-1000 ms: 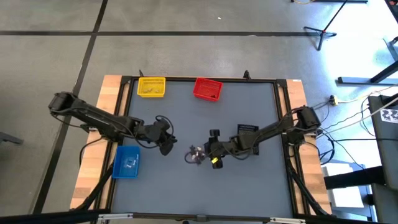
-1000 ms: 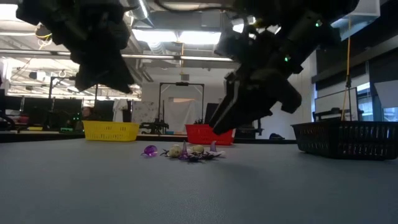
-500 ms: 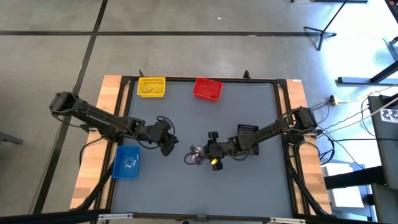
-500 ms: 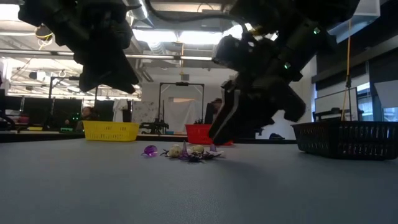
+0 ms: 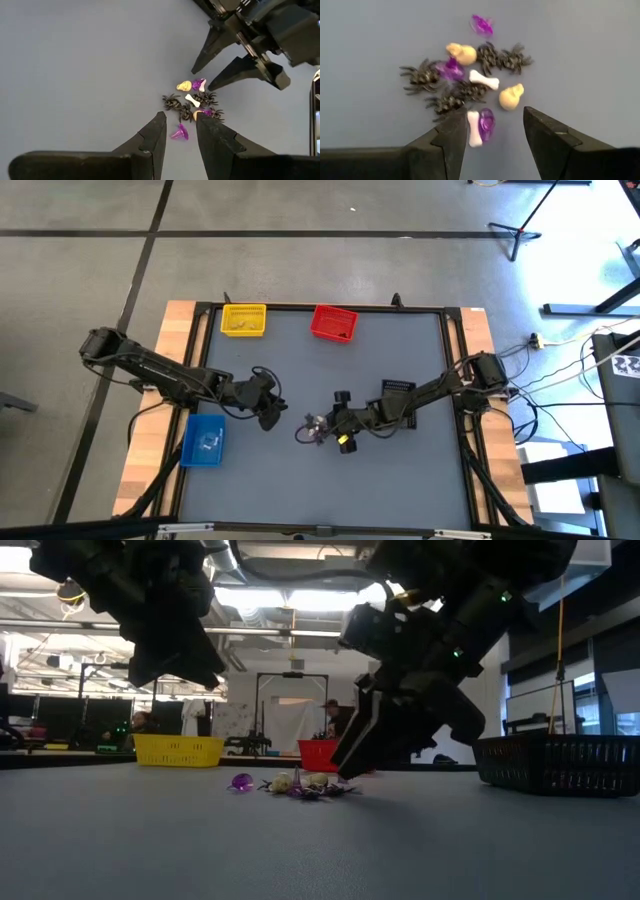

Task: Sort Halloween decoration
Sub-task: Put the purple hat toy into the black bin

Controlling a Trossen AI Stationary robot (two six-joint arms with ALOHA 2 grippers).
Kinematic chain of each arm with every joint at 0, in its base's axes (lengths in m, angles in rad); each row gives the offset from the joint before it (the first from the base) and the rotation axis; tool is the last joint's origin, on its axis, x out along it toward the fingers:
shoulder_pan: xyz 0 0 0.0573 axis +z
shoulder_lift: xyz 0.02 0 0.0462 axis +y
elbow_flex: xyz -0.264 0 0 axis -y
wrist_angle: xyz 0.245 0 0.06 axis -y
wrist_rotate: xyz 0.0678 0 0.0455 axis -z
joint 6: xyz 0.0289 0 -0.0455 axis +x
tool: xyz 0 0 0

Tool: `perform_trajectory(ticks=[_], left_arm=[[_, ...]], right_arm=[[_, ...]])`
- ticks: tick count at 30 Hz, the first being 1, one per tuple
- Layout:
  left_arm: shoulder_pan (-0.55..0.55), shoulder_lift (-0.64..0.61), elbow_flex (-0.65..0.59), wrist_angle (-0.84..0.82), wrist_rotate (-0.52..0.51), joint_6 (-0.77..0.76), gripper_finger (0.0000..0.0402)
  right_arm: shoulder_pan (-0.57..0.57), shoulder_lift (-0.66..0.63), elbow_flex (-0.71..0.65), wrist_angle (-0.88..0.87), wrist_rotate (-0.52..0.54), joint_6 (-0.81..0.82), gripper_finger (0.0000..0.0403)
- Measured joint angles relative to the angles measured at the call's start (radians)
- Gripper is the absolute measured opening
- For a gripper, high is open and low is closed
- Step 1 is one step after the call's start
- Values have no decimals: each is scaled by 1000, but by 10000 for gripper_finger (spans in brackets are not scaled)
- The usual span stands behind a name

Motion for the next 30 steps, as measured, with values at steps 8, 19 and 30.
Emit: perform_trajectory(ticks=[8, 19, 30], left_arm=[[0, 0, 0, 0, 0, 0, 99], [0, 0, 0, 0, 0, 0, 99], [0, 0, 0, 0, 0, 0, 99]], right_arm=[[-13, 0, 0, 1, -16, 2, 182], [-12, -1, 0, 0, -61, 3, 89], [-12, -1, 0, -2, -62, 3, 45]])
